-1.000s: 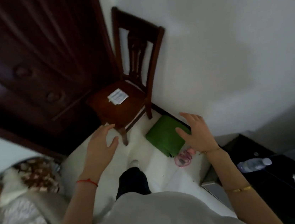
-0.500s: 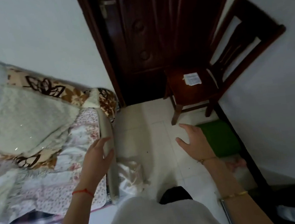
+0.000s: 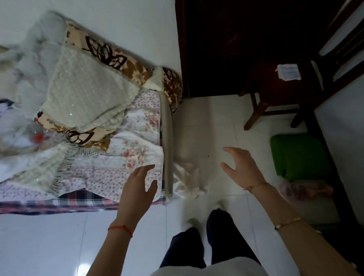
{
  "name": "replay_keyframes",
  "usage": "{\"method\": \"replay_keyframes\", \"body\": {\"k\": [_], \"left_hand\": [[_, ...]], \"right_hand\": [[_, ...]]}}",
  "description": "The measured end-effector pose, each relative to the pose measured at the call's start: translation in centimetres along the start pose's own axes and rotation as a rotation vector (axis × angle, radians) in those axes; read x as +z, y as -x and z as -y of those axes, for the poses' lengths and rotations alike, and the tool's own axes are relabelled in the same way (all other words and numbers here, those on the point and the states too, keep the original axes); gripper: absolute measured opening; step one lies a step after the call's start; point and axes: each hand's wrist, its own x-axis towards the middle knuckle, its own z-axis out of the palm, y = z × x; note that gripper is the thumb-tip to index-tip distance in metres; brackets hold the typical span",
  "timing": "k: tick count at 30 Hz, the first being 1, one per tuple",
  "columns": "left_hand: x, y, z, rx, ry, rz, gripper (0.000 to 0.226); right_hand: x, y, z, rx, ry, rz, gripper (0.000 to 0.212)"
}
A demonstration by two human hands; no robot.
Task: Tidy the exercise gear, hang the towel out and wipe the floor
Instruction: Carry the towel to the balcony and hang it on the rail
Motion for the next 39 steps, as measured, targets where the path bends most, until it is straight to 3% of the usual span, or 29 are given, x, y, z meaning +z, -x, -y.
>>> {"method": "replay_keyframes", "body": {"k": [9,22,32,35,37,39], "left_hand": [[10.6,-5.0,5.6,-0.053,-0.003,0.061,0.044],[44.7,-19.2,22.8,-0.114,-0.17,0.242,0.058],[63.5,-25.1,35.6,-0.132,-0.454,0.428,0.096],[65.9,-25.4,37.3,-0.128,-0.411,0.403,0.078],[66.6,-25.5,37.9,-0.14,-0.291,0.294,0.043],[66.2,-25.6,37.6,-0.152,-0.18,0.217,0.025]], "right_hand": [[9.0,-6.8,-5.4,0.035,0.039,0.112,0.05],[37.4,-23.3,-26.7,0.108,0.039,0.187,0.051],[55.0,-32.5,-38.5,-0.134,0.236,0.358,0.066],[57.6,-34.0,-39.3,-0.129,0.244,0.4,0.063],[58.5,-34.7,-39.5,-0.145,0.286,0.357,0.044],[58.5,-35.0,-39.5,-0.14,0.275,0.277,0.027]]}}
